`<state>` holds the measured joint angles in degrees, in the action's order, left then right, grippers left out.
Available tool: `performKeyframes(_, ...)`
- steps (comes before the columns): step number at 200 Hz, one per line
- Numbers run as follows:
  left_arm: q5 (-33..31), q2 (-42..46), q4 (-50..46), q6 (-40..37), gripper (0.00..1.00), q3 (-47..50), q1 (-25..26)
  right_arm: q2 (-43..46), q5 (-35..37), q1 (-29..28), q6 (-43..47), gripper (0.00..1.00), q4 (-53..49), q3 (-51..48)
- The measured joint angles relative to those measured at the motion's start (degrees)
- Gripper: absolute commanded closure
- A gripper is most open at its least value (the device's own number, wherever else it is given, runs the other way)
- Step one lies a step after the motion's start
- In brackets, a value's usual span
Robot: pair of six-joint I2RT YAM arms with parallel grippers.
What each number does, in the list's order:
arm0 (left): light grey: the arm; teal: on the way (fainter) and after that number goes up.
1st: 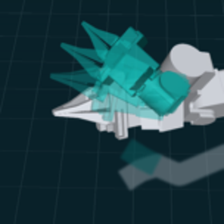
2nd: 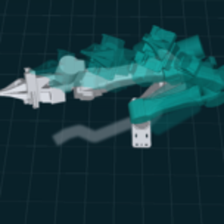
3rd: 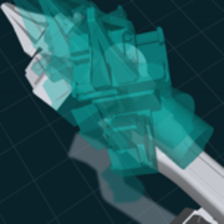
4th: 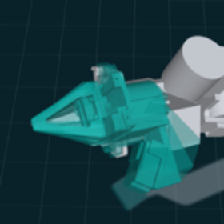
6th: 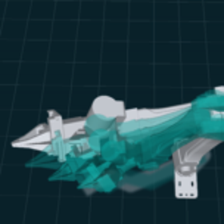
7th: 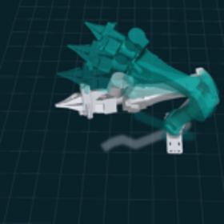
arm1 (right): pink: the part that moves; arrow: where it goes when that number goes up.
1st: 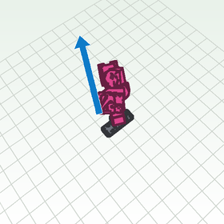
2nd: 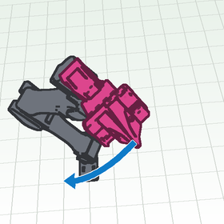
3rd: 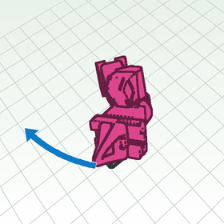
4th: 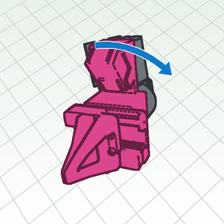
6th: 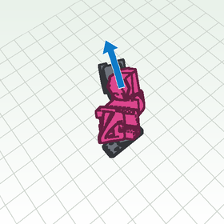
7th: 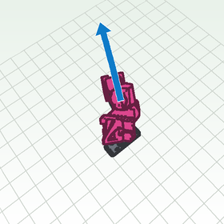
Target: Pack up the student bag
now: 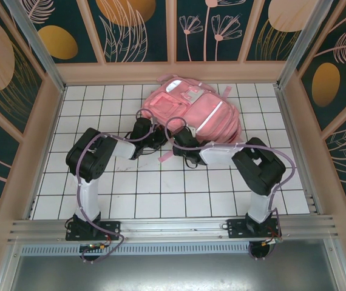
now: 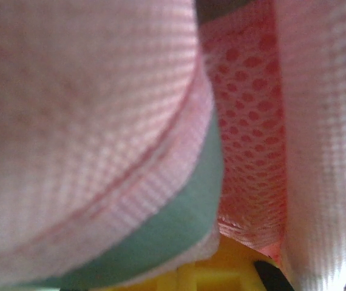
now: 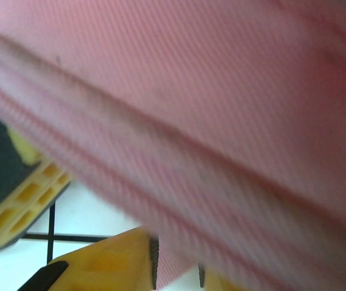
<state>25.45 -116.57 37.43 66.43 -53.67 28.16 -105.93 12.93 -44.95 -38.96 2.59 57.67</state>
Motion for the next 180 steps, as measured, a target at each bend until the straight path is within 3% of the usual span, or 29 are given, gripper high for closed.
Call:
performKeyframes(108, -2.4, -0.5, 0.1, 0.1, 1.00, -0.8, -0.3, -6.8, -4.0, 2.5, 0.0, 0.75, 1.5, 7.1)
performKeyframes(180, -4.7, -1.1, 1.6, 0.8, 1.00, -0.8, -1.3, -11.1, -1.7, 1.8, -0.3, 0.90, -1.4, 13.4)
